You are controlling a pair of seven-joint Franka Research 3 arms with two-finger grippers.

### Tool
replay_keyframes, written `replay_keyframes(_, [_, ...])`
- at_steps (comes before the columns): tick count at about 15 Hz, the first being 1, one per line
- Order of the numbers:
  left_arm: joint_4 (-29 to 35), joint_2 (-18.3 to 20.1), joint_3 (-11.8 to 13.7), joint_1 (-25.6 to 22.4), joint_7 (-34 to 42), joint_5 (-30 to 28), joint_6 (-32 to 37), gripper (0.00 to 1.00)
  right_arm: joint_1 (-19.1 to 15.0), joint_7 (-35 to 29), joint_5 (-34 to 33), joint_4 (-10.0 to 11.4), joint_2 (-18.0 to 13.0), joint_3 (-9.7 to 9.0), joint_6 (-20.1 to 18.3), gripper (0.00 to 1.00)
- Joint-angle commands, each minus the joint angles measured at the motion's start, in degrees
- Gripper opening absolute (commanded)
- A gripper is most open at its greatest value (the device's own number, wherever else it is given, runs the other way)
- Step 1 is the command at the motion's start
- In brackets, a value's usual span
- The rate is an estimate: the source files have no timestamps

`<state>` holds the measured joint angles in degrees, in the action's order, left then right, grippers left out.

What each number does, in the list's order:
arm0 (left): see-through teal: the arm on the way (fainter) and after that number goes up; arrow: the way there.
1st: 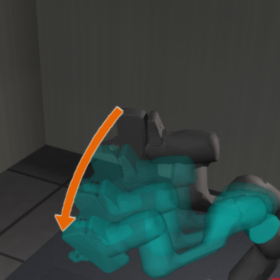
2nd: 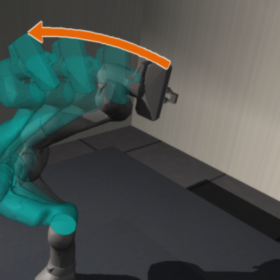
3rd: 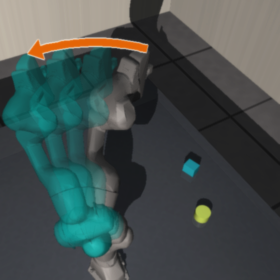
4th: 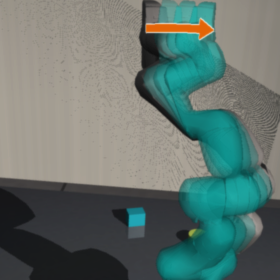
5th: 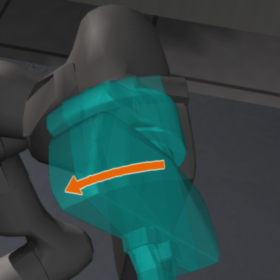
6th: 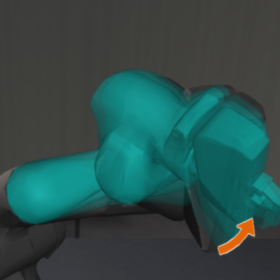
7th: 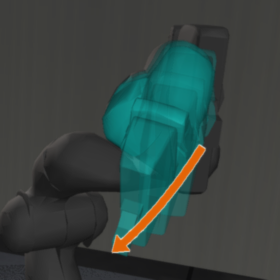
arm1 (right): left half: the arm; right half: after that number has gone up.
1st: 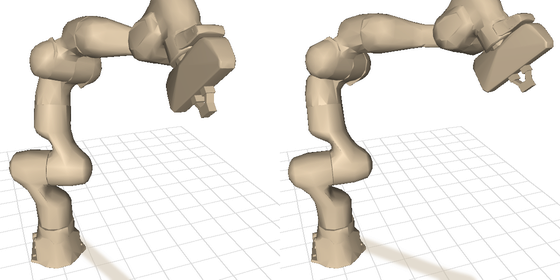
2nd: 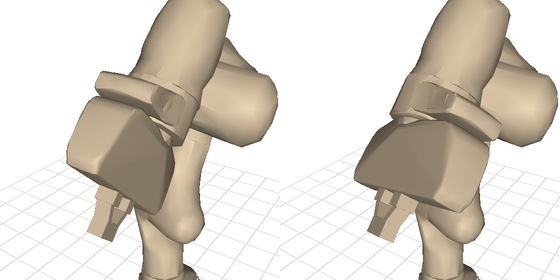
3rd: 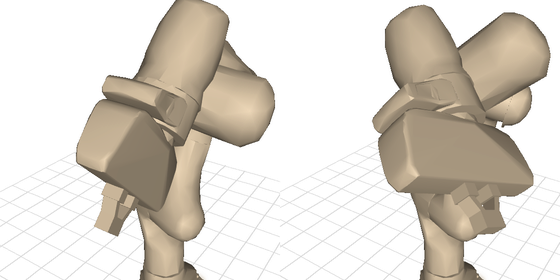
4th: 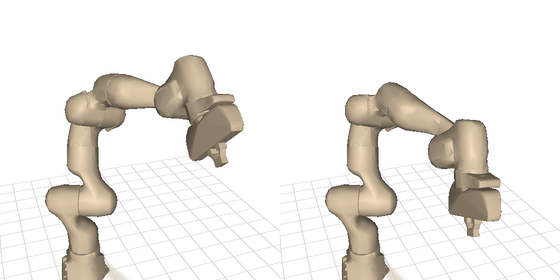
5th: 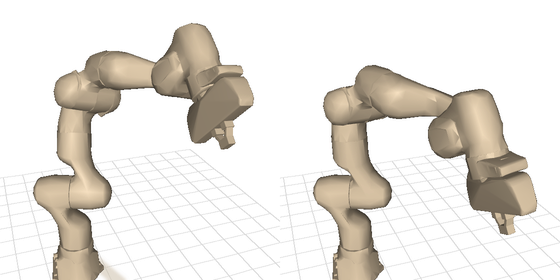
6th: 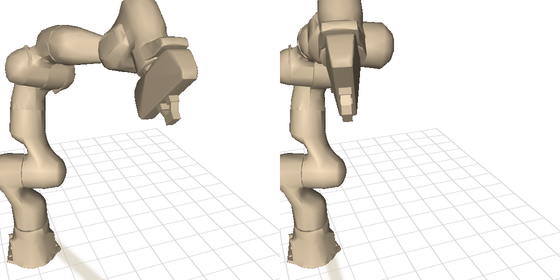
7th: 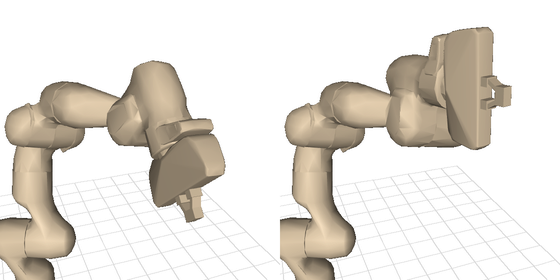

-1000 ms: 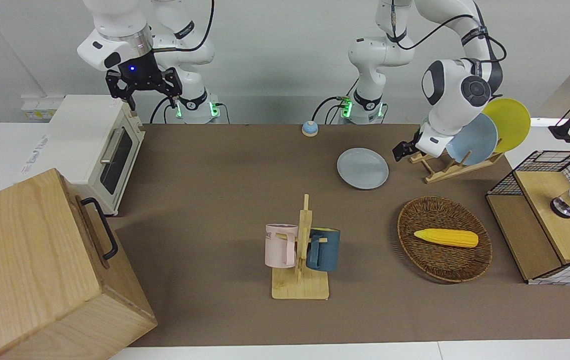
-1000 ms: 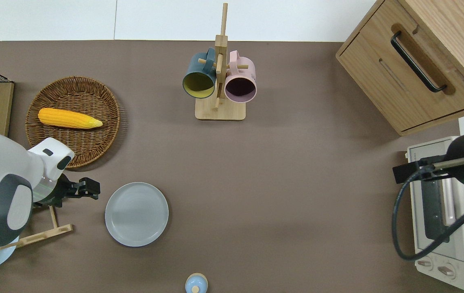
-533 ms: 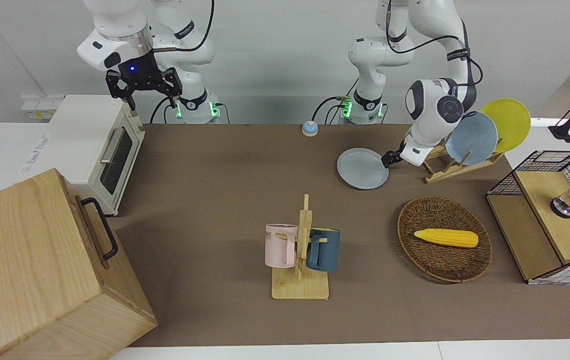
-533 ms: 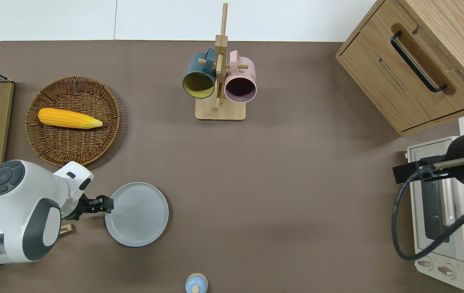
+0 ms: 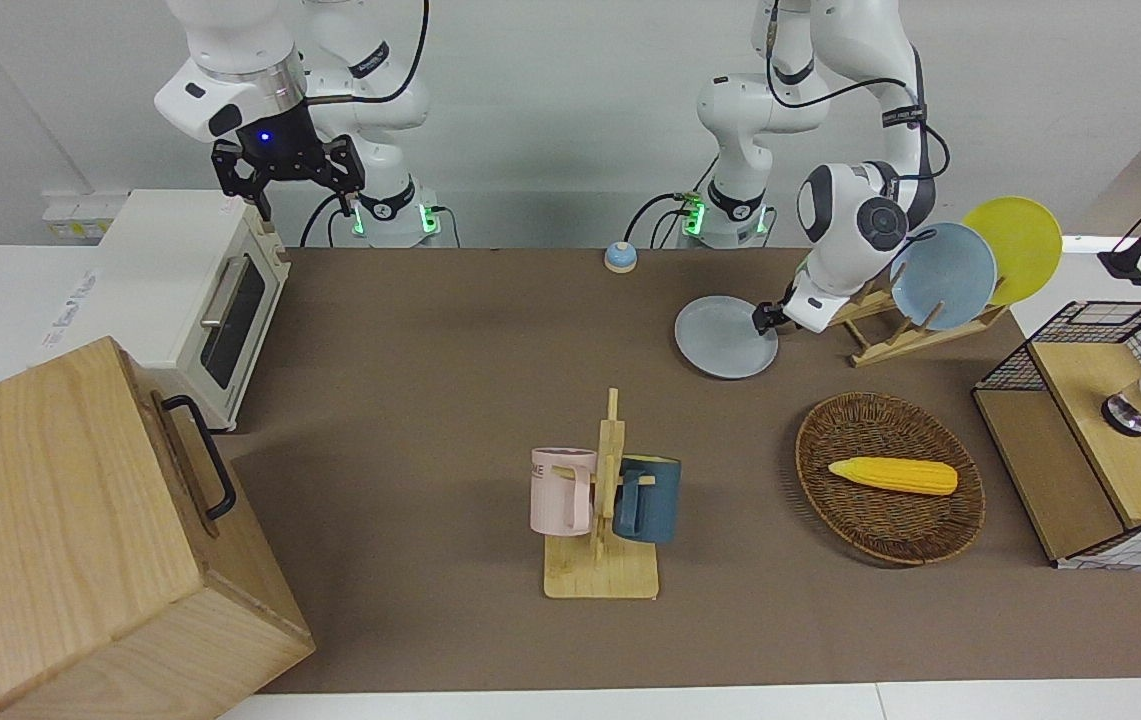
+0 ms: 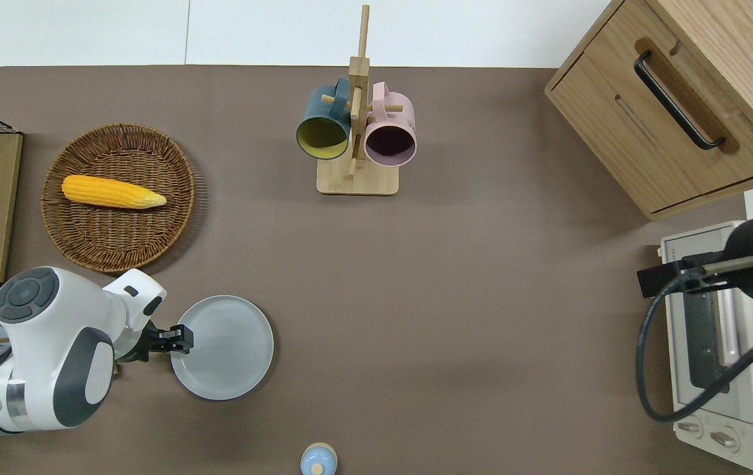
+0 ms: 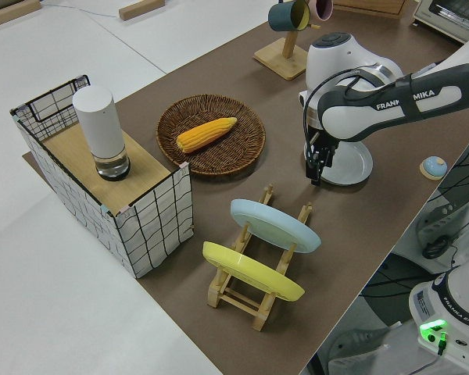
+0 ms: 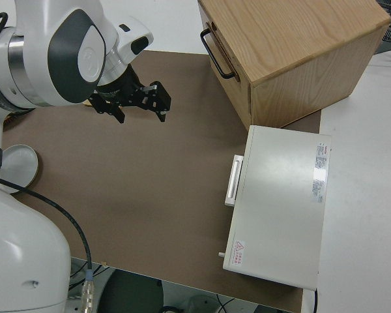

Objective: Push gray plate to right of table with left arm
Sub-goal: 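Push the gray plate with the left gripper away from the basket toward the toaster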

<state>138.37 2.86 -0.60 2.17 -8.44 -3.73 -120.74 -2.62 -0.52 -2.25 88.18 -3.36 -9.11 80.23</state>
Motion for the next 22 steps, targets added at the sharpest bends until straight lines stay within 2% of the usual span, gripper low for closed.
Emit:
replay_keyframes(1, [1.8, 0.2, 0.4, 1.7, 2.7, -2.4, -1.7, 0.64, -0.5, 0.4, 0.0, 0.2, -0.6, -0.3, -0.7, 0.996])
replay_keyframes(3, [1.8, 0.2, 0.5, 1.2, 5.3, -2.4, -1.7, 0.51, -0.5, 0.4, 0.0, 0.2, -0.6, -0.3, -0.7, 0.996])
replay_keyframes(5, [1.8, 0.0, 0.5, 1.2, 5.5, -2.4, -1.7, 0.32, -0.5, 0.4, 0.1, 0.2, -0.6, -0.3, -0.7, 0.996])
replay_keyframes(7, [1.7, -0.1, 0.5, 1.3, 5.5, -2.4, -1.7, 0.04, -0.5, 0.4, 0.0, 0.2, -0.6, -0.3, -0.7, 0.996])
replay_keyframes(8, [1.7, -0.1, 0.5, 1.4, 5.5, -2.4, -1.8, 0.0, -0.5, 0.4, 0.1, 0.2, -0.6, -0.3, -0.7, 0.996])
replay_keyframes(14, [1.1, -0.7, 0.4, 2.4, 4.8, -2.7, -2.4, 0.0, -0.5, 0.4, 0.0, 0.2, -0.6, -0.3, -0.7, 0.996])
replay_keyframes(18, [0.4, -1.3, 0.4, 4.0, 4.5, -5.1, -2.7, 0.0, -0.5, 0.4, 0.0, 0.2, -0.6, -0.3, -0.7, 0.996])
replay_keyframes(22, [-0.8, -1.8, 0.3, 8.0, 0.2, -7.3, -2.8, 0.0, -0.5, 0.4, 0.0, 0.2, -0.6, -0.3, -0.7, 0.996])
